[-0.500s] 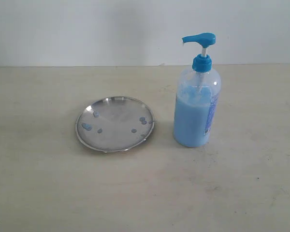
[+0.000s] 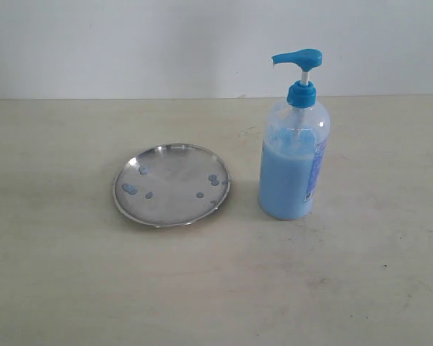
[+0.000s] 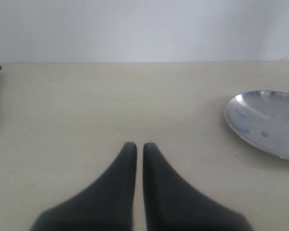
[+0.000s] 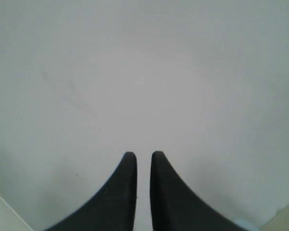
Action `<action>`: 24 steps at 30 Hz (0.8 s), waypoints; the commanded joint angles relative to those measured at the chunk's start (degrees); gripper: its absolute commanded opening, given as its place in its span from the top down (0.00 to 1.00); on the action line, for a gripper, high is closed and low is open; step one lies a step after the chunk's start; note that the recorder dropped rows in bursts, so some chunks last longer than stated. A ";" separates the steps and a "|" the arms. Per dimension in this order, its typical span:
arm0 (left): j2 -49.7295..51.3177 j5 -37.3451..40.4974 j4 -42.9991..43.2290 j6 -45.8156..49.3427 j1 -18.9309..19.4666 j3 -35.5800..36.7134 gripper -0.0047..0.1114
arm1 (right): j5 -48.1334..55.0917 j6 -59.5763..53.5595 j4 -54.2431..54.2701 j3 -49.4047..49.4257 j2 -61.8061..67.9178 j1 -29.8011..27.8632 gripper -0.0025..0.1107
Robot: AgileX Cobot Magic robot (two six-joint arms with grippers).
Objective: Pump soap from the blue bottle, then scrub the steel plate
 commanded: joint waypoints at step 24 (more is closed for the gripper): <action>-0.14 -0.43 -0.49 0.23 -0.23 0.19 0.92 | -41.93 -26.66 -46.32 -11.67 91.70 0.07 0.06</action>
